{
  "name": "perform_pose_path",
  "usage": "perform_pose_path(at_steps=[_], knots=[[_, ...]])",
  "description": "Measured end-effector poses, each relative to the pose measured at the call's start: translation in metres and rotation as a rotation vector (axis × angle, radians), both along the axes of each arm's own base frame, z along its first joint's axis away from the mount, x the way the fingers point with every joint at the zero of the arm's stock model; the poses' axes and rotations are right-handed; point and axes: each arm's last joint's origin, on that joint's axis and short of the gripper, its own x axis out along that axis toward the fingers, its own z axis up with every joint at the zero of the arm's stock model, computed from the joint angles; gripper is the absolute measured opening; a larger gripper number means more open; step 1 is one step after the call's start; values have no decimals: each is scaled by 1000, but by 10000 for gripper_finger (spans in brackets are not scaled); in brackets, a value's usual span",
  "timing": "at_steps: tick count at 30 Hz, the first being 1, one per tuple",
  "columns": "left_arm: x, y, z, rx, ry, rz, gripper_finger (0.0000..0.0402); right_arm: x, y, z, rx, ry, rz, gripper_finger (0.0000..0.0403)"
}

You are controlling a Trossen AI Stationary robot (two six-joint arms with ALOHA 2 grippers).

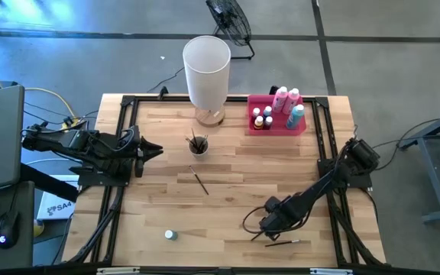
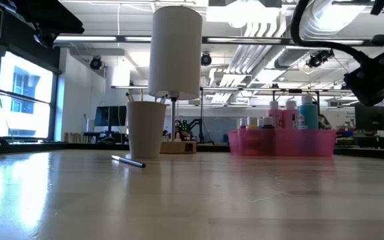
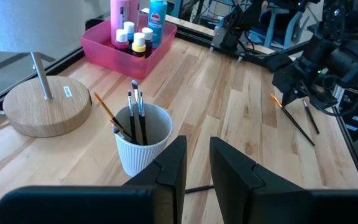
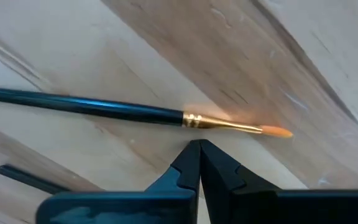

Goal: Pick & Place Paint Supplies
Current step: Put the golden paint brush into the white cup

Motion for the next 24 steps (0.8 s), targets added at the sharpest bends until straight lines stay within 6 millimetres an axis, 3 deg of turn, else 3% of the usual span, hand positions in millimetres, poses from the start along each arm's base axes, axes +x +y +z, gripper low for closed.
perform_pose_path(at_steps=[24], knots=[[-1, 0, -1, -18, 9, 7, 70, 45, -57, 0, -79, -189, -13, 3]])
